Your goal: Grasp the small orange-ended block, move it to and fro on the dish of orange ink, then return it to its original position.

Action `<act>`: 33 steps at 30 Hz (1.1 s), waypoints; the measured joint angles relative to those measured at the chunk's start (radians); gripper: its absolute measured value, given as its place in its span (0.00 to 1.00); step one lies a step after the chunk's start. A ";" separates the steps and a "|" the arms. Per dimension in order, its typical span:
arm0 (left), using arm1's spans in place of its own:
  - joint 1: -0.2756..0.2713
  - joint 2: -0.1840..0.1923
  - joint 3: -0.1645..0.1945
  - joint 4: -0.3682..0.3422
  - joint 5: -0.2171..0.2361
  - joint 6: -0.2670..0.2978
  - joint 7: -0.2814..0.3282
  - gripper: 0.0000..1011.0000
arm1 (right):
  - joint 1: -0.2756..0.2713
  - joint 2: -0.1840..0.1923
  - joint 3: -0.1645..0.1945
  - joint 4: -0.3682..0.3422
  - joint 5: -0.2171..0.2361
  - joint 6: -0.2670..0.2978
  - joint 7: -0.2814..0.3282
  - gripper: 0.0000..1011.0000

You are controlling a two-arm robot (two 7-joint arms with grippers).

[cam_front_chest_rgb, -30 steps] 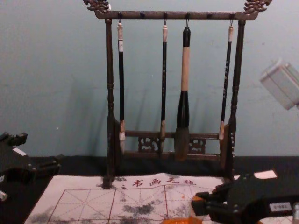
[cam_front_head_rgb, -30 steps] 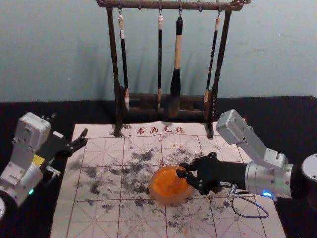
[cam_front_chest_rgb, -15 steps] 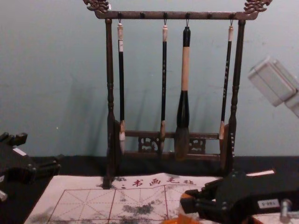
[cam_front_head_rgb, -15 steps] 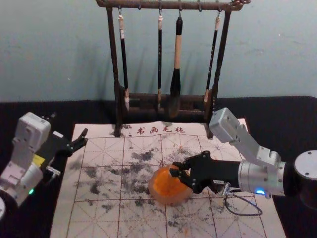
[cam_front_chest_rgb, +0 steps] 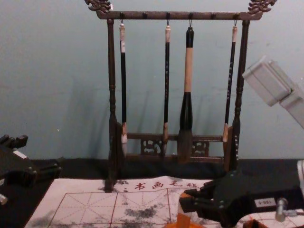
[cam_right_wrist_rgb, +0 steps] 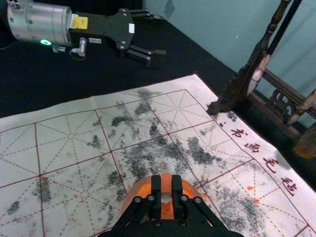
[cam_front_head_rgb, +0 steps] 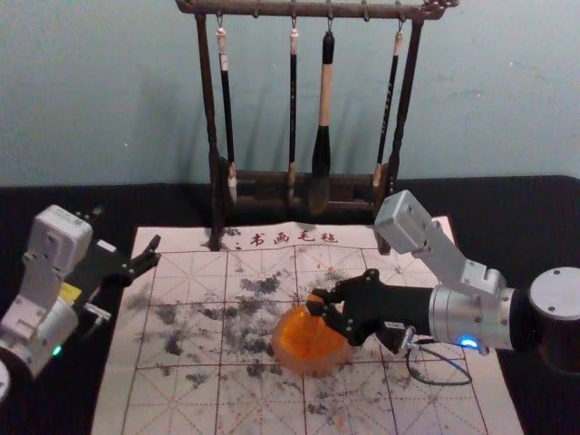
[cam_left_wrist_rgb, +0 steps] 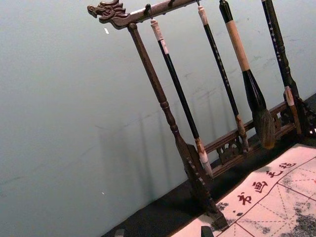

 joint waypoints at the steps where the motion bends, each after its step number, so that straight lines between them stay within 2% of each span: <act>1: 0.000 0.000 0.000 0.000 0.000 0.000 0.000 0.99 | 0.001 -0.001 0.000 0.003 -0.001 0.000 0.000 0.07; 14: 0.000 0.000 0.000 0.000 0.000 0.000 0.000 0.99 | 0.007 0.002 0.009 0.024 -0.008 0.003 -0.013 0.07; 26: 0.000 0.000 0.000 0.000 0.000 0.000 0.000 0.99 | -0.023 0.045 0.020 -0.027 -0.002 0.016 -0.001 0.07; 33: 0.000 0.000 0.000 0.000 0.000 0.000 0.000 0.99 | -0.035 0.058 0.016 -0.050 0.006 0.016 0.014 0.07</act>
